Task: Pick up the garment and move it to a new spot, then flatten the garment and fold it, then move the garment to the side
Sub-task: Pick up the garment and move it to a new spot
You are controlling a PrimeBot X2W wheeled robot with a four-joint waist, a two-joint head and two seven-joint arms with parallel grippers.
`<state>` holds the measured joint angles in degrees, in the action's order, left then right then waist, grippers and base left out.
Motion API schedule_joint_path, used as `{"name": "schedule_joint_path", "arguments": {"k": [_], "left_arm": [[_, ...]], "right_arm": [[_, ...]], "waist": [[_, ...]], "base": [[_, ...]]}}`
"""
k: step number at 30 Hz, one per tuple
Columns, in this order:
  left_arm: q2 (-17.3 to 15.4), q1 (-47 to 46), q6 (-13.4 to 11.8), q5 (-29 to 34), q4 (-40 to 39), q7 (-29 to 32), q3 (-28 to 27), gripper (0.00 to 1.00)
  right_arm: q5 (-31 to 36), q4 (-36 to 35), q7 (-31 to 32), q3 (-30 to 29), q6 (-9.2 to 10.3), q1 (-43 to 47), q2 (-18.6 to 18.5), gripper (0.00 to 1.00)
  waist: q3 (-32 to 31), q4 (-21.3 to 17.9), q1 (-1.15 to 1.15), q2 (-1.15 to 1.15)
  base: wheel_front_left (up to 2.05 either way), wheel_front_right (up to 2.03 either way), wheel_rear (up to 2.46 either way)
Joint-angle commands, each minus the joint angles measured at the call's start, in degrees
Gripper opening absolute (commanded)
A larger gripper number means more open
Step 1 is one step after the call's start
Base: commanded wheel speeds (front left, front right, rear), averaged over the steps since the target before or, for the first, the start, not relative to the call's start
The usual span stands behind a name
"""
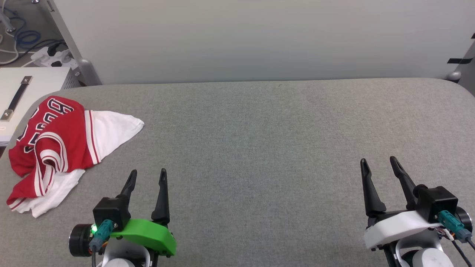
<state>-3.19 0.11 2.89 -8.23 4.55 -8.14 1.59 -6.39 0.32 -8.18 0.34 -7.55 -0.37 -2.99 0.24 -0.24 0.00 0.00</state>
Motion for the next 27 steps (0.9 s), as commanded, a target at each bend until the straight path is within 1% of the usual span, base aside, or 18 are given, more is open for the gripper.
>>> {"name": "schedule_joint_path", "arguments": {"k": [1, 19, 23, 27], "left_arm": [[0.18, 1.3, 0.49, -0.57, 0.04, -0.62, 0.13, 1.0], [0.23, 0.8, 1.12, -2.51, 1.64, -2.78, 0.54, 1.0], [0.24, 0.65, 1.13, -2.9, 1.79, -3.25, 0.6, 1.0], [0.25, 0.57, 1.1, -3.38, 1.95, -3.72, 0.53, 1.0]], "right_arm": [[-0.83, 0.04, -0.66, 0.16, 0.04, 0.61, 0.07, 1.0], [-2.54, 0.2, -2.79, 0.15, 0.05, 0.16, 0.09, 1.0], [-3.01, 0.04, -3.26, 0.56, 0.05, 0.26, 0.09, 1.0], [-3.33, -0.07, -3.72, 1.25, 0.05, 0.44, 0.09, 1.0]], "waist": [[0.06, 0.01, 0.0, 0.0], [1.45, 0.6, 0.0, 0.0], [1.56, 1.71, 0.0, 0.0], [1.57, 3.82, 0.0, 0.0]], "base": [[0.0, 0.0, 0.0], [0.0, 0.0, 0.0], [0.0, 0.0, 0.0], [0.0, 0.0, 0.0]]}}
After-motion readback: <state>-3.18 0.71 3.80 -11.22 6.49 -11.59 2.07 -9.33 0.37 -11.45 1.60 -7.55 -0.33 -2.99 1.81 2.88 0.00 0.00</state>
